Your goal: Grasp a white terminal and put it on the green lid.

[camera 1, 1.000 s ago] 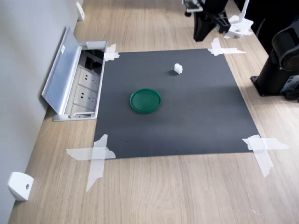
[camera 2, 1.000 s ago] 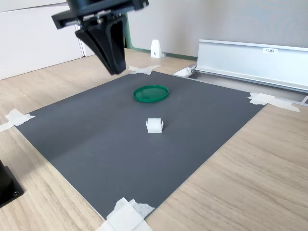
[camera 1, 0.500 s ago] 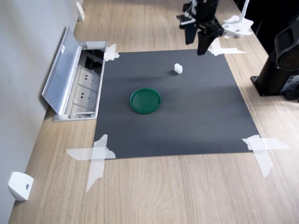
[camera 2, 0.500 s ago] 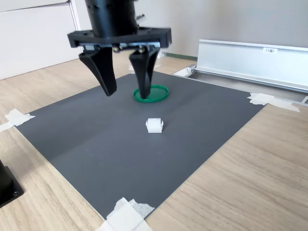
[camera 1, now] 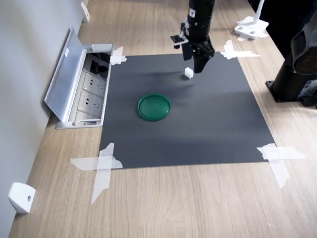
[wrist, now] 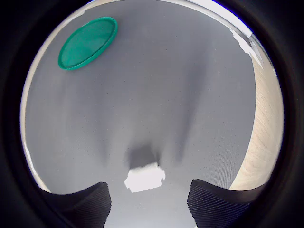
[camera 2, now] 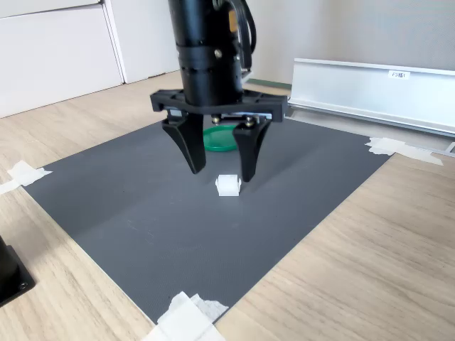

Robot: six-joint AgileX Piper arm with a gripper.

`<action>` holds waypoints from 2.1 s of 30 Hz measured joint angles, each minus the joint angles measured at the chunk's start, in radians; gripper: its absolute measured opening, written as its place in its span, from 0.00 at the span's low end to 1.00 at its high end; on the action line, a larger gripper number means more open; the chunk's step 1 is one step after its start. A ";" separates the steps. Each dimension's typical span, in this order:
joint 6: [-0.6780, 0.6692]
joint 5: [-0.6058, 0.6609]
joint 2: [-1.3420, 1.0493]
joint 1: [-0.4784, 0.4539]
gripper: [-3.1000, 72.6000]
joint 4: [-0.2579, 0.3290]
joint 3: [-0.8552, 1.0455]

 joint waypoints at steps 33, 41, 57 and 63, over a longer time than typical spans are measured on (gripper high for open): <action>-0.025 0.060 0.058 0.082 0.44 0.069 -0.067; 0.013 0.101 0.067 0.266 0.44 0.112 -0.240; 0.097 0.089 0.310 0.392 0.44 0.104 -0.405; 0.081 0.075 0.313 0.392 0.44 0.099 -0.406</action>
